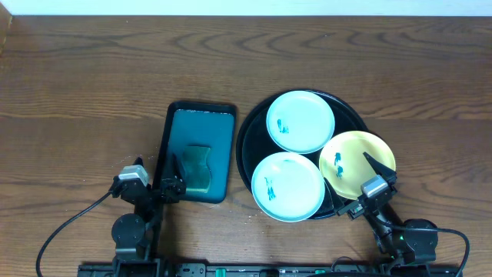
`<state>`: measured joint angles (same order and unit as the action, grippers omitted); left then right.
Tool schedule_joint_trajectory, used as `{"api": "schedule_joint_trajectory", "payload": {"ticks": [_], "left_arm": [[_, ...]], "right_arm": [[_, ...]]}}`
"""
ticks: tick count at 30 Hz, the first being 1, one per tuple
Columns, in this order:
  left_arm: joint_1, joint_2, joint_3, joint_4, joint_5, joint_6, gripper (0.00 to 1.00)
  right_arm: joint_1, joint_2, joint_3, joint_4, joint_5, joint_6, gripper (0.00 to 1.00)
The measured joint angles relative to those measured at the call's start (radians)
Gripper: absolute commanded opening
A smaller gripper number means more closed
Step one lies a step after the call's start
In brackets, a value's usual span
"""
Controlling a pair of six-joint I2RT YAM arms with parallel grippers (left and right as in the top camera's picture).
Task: Clean dirty plates on tray and stack at the side
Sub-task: 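Reach left gripper into the sink tray and grasp the green sponge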
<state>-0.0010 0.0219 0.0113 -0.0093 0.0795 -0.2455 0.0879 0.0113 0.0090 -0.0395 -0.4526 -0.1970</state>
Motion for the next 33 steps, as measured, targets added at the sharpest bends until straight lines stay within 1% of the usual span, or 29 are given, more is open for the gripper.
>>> {"api": "schedule_joint_trajectory", "payload": {"ticks": [4, 7, 9, 12, 13, 14, 15, 16, 19, 22, 24, 26, 29, 33], "left_arm": [[0.000, 0.001, 0.000, 0.021, 0.047, -0.051, 0.84], [0.000, 0.002, 0.005, 0.059, 0.081, -0.070, 0.84], [0.000, 0.015, 0.035, 0.041, 0.089, -0.072, 0.84], [0.000, 0.100, 0.163, -0.029, 0.101, -0.072, 0.84], [0.000, 0.130, 0.208, -0.065, 0.102, -0.072, 0.84], [0.000, 0.211, 0.314, -0.138, 0.106, -0.072, 0.84], [0.000, 0.261, 0.376, -0.203, 0.106, -0.072, 0.84], [0.000, 0.335, 0.463, -0.287, 0.106, -0.072, 0.84], [0.000, 0.527, 0.665, -0.462, 0.109, -0.072, 0.84], [0.000, 0.703, 0.854, -0.638, 0.110, -0.072, 0.84], [0.000, 0.801, 0.956, -0.743, 0.110, -0.072, 0.84], [0.000, 0.903, 1.041, -0.819, 0.114, -0.070, 0.84], [0.000, 0.986, 1.078, -0.858, 0.126, -0.069, 0.84], [-0.003, 1.073, 1.080, -0.890, 0.201, -0.072, 0.82]], "right_arm": [[0.000, 0.000, -0.001, 0.018, 0.000, 0.005, 0.99], [0.000, 0.006, 0.015, 0.029, 0.000, 0.039, 0.99], [0.000, 0.032, 0.059, 0.003, 0.000, 0.053, 0.99], [0.000, 0.131, 0.191, -0.049, 0.000, 0.066, 0.99], [0.000, 0.176, 0.243, -0.068, 0.000, 0.068, 0.99], [0.000, 0.272, 0.354, -0.103, 0.000, 0.073, 0.99], [0.000, 0.325, 0.412, -0.140, 0.000, 0.079, 0.99], [0.000, 0.397, 0.492, -0.205, -0.005, 0.079, 0.99], [0.000, 0.618, 0.708, -0.343, -0.009, 0.086, 0.99], [0.000, 0.830, 0.927, -0.531, -0.011, 0.087, 0.99], [0.000, 0.947, 1.042, -0.629, -0.011, 0.088, 0.99], [0.000, 1.056, 1.139, -0.690, -0.011, 0.089, 0.99], [0.000, 1.143, 1.195, -0.710, -0.031, 0.088, 0.99], [0.000, 1.205, 1.205, -0.751, -0.081, 0.088, 0.99]]}}
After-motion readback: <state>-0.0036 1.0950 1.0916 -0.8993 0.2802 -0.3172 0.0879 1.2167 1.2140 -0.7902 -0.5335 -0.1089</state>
